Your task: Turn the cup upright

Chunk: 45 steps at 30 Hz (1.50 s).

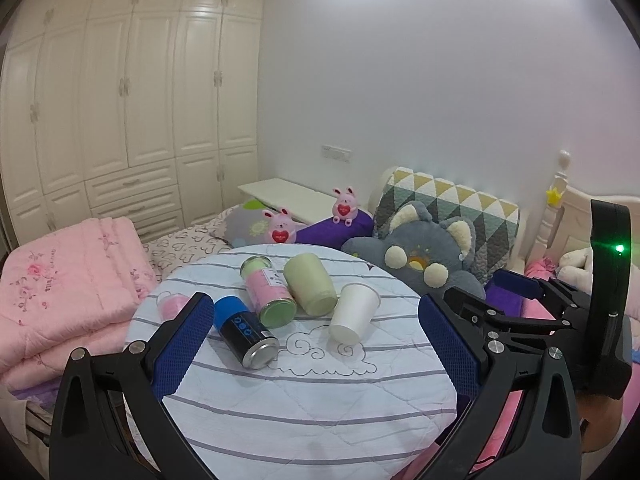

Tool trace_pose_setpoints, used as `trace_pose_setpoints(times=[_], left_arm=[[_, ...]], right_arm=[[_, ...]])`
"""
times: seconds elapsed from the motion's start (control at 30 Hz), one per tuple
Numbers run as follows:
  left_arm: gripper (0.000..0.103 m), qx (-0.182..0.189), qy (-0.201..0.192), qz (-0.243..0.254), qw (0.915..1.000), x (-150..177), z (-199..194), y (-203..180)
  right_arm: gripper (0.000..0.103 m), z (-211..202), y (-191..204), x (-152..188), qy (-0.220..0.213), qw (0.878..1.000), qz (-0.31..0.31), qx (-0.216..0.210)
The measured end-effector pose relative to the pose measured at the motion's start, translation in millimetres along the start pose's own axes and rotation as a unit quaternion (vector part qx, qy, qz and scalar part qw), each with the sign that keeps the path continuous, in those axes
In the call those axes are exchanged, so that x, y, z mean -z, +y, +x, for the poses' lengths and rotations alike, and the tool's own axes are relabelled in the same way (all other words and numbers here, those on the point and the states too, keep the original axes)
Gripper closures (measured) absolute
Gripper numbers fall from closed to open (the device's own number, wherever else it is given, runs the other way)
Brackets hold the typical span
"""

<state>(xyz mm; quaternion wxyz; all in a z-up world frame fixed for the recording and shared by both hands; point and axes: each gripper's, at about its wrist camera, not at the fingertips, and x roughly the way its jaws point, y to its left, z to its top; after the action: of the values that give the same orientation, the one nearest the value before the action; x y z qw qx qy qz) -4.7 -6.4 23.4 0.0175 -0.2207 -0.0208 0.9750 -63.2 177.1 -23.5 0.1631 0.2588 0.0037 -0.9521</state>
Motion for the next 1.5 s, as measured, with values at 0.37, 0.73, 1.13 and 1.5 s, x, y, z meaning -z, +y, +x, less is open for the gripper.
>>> trace_pose_setpoints(times=[0.37, 0.73, 1.13, 1.5], left_arm=[[0.000, -0.001, 0.011, 0.000, 0.9999, 5, 8, 0], [0.000, -0.004, 0.026, -0.006, 0.9996, 11, 19, 8], [0.000, -0.003, 0.057, -0.019, 0.9982, 21, 48, 20], [0.000, -0.002, 0.083, -0.024, 0.9962, 26, 79, 31]], right_arm=[[0.020, 9, -1, 2, 0.012, 1.000, 0.002, -0.003], [0.020, 16, -1, 5, 0.019, 1.000, 0.005, -0.003], [0.020, 34, -3, 6, 0.038, 0.999, 0.005, -0.003], [0.020, 56, 2, 8, 0.060, 0.998, 0.002, -0.002]])
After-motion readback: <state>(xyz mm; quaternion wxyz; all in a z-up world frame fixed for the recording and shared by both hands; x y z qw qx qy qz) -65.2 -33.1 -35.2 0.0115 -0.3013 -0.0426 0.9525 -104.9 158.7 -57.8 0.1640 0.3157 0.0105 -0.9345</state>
